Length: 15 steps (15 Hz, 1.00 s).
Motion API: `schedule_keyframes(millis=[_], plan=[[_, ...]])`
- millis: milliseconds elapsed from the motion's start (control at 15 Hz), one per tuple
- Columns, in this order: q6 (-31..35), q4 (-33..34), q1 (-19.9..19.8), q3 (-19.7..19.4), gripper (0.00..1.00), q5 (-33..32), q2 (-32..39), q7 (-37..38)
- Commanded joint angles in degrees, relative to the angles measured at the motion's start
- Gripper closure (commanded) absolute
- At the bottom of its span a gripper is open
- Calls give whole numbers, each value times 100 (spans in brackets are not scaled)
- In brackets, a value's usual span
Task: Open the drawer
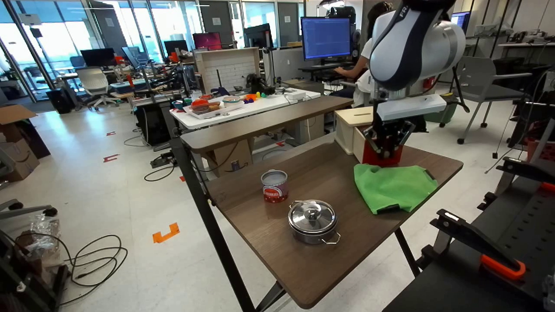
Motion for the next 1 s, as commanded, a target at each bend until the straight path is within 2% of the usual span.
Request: schedule_keyframes(millis=[0,267,400,733,867,933], plan=[[-404,-193,28,1,41,-124,-48,22],[-579,-303,42,4,11,-123,-115,74],[-727,-374,94,-39,0,-124,-258,175],[-1097,-901,196,-31,0,-276,-1073,168],[-1301,-1193,274,-61,0,-571,-1485,139],[-1091,-701,44,109,0,-407,-903,144]])
